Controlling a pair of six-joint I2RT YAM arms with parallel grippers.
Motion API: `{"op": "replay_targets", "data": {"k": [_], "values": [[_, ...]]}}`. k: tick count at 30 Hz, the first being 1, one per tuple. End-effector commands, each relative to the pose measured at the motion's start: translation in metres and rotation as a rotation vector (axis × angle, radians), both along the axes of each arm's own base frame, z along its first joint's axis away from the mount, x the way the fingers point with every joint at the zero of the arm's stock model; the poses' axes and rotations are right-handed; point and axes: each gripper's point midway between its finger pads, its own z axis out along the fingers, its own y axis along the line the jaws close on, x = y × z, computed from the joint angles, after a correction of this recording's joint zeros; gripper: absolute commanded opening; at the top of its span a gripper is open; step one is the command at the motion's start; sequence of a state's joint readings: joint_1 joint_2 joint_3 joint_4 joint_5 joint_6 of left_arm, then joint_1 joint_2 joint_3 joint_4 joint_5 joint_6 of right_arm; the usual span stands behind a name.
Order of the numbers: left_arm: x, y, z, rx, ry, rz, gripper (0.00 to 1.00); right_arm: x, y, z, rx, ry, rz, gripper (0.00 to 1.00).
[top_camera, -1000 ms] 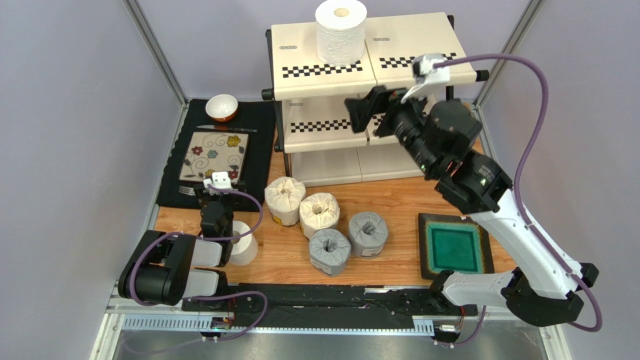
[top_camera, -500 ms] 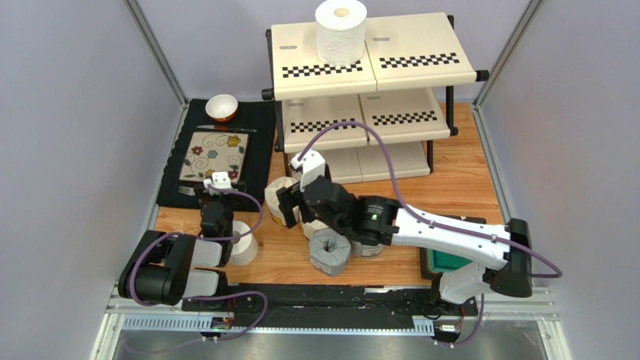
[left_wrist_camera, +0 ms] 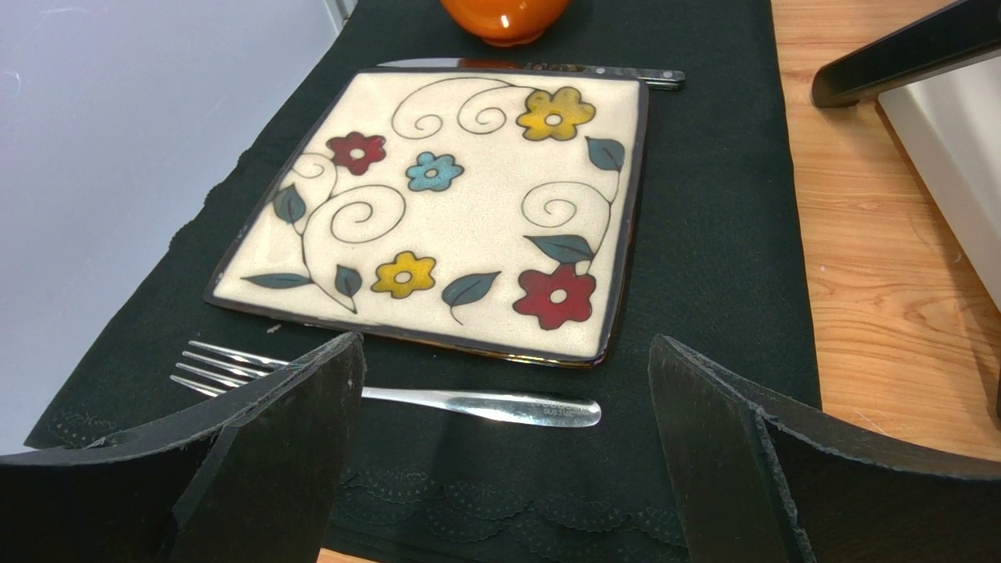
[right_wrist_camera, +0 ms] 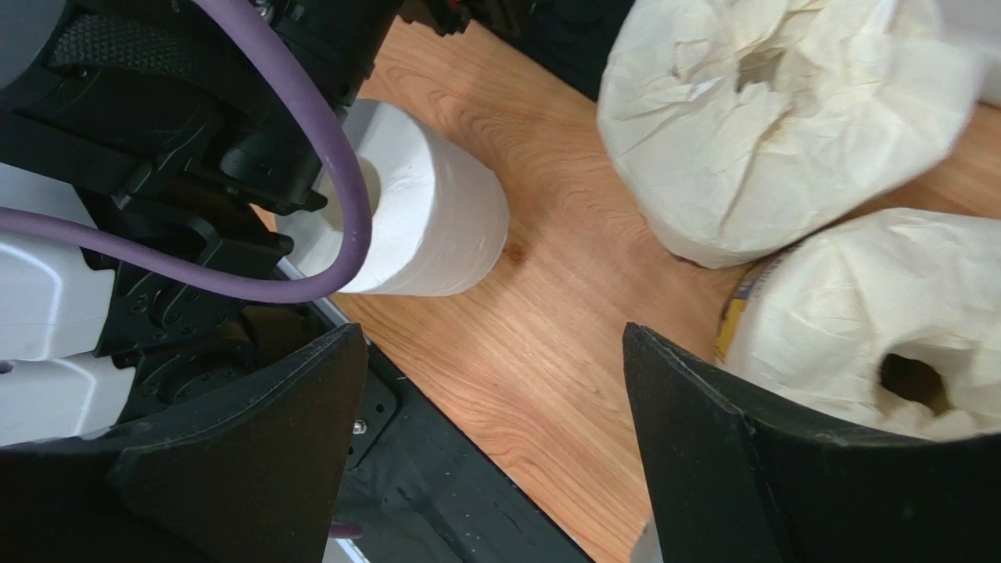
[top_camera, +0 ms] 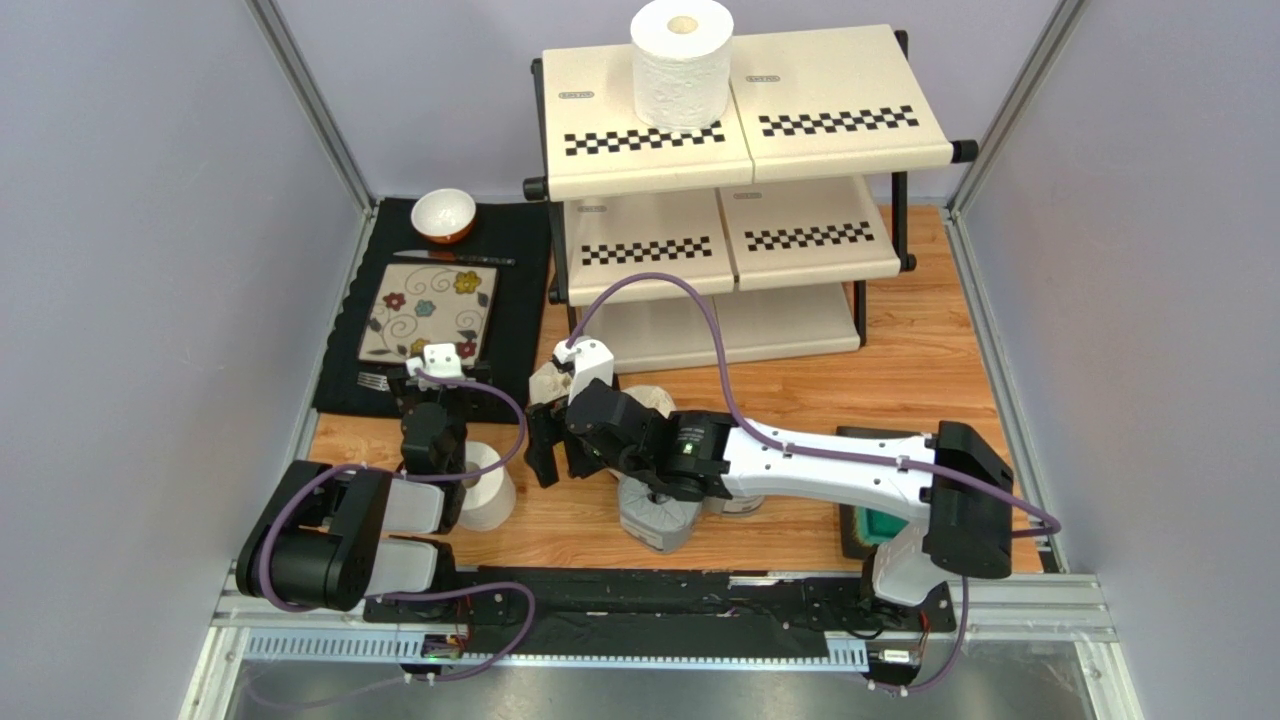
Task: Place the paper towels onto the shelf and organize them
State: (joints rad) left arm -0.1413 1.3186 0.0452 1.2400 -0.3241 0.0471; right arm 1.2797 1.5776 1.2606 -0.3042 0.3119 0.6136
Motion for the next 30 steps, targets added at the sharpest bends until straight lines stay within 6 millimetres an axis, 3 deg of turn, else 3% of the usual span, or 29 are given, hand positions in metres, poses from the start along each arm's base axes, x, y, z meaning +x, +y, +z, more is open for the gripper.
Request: {"op": "replay_targets", "data": {"k": [1,13,21,30], "values": [[-0.077,0.015,-0.073,0.005,0.196,0.027,0.99,-0.008,0.025,0.013,0.124,0.051,0.037,0.83],[-0.078,0.015,-0.073,-0.002,0.192,0.028,0.99,-0.008,0.042,-0.03,0.136,0.139,-0.005,0.81],[-0.078,0.015,-0.074,-0.002,0.194,0.027,0.99,-0.007,0.061,-0.04,0.213,0.161,0.0,0.8],[-0.077,0.015,-0.074,-0.002,0.198,0.027,0.99,-0.008,0.075,-0.038,0.364,0.198,0.01,0.79]]}}
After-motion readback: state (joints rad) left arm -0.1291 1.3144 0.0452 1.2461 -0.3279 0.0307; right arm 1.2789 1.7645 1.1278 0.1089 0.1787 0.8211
